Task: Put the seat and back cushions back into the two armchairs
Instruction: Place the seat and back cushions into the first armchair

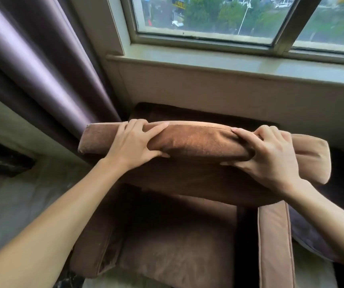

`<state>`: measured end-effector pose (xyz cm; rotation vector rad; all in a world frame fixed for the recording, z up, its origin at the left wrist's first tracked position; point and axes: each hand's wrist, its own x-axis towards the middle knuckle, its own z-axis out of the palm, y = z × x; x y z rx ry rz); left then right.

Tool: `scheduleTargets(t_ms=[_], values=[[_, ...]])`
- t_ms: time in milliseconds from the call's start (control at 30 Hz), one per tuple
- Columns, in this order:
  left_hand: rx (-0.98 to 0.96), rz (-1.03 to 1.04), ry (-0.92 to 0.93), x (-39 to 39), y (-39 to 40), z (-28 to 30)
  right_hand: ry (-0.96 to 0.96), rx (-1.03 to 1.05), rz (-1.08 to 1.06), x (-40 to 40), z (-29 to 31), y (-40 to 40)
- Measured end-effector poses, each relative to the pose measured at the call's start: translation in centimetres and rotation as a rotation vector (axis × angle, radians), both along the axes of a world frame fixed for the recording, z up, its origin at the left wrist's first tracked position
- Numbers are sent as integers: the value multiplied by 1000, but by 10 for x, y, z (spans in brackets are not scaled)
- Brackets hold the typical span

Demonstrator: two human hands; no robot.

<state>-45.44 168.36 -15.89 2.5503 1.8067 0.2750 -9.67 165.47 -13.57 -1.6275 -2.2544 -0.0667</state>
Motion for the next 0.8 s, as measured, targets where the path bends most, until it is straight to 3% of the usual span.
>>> scheduleTargets(t_ms=[200,333,533,800], values=[[1,-60,-15,38,0,-35,33,-113,-83,40,-57,-8],[-5,-107,102,89,-6,-84,83,-222,-130,73,-113,-25],[99,-38,115,78,8,-140,92,-71,-165,62,-169,-14],[122,29,150,86,-1,-147,120,5,-140,65,-177,-11]])
